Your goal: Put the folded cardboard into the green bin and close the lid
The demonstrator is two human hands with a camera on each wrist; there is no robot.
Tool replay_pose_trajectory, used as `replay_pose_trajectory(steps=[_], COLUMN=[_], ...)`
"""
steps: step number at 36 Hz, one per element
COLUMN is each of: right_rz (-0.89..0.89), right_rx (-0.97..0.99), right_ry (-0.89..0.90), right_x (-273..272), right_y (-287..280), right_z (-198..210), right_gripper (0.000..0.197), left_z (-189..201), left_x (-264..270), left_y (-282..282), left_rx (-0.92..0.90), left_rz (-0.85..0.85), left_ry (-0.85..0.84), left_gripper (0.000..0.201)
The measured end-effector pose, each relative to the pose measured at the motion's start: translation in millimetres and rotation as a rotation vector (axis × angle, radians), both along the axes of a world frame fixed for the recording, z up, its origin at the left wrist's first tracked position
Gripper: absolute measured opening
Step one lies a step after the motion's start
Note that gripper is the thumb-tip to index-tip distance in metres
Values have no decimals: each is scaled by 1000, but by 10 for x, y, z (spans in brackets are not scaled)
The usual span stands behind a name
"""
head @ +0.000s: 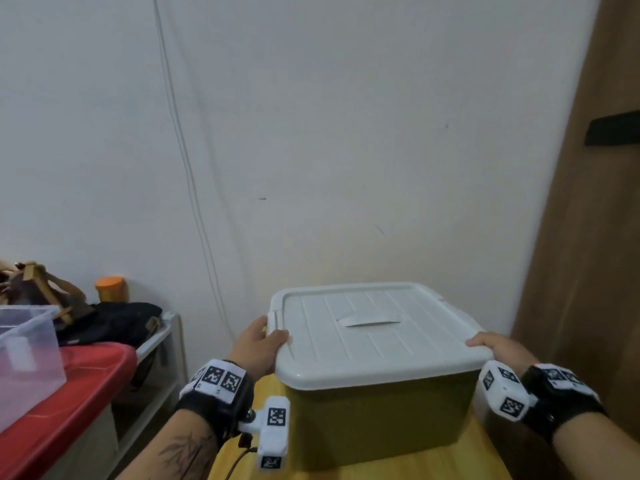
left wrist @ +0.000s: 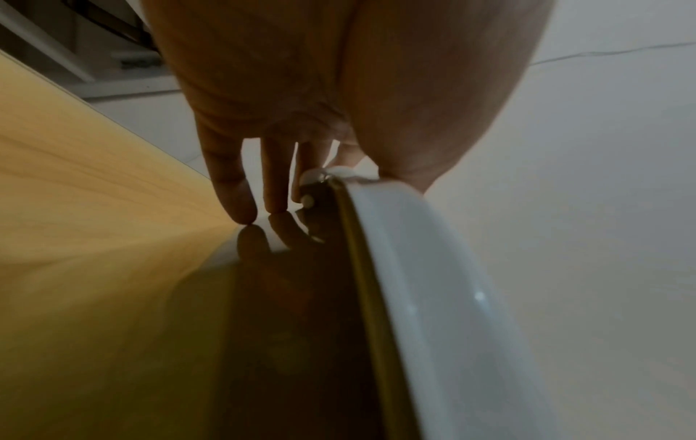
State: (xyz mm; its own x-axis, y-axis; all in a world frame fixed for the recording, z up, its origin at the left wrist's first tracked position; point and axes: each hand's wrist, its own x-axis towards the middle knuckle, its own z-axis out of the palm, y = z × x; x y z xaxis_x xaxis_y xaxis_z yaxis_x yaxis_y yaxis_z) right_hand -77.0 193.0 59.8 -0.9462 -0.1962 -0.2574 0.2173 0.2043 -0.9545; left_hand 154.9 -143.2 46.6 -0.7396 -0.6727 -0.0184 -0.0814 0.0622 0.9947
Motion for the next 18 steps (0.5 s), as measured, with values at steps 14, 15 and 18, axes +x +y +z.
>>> replay_pose_trajectory(steps=[14, 15, 18], right_rz=[-56, -41, -40], right_rx=[54, 70, 216], right_ry=[304, 320, 414], right_x=[286, 282, 307], right_y=[-11, -2, 33], right_z=[-75, -81, -16], right_gripper=[27, 25, 33], left_z=[-69, -65, -33], left_x=[-210, -230, -250], left_y=[-298, -328, -345], left_rx=[-38, -47, -134], left_rz=[-17, -19, 1], left_ry=[-75, -79, -106], left_gripper=[62, 58, 53])
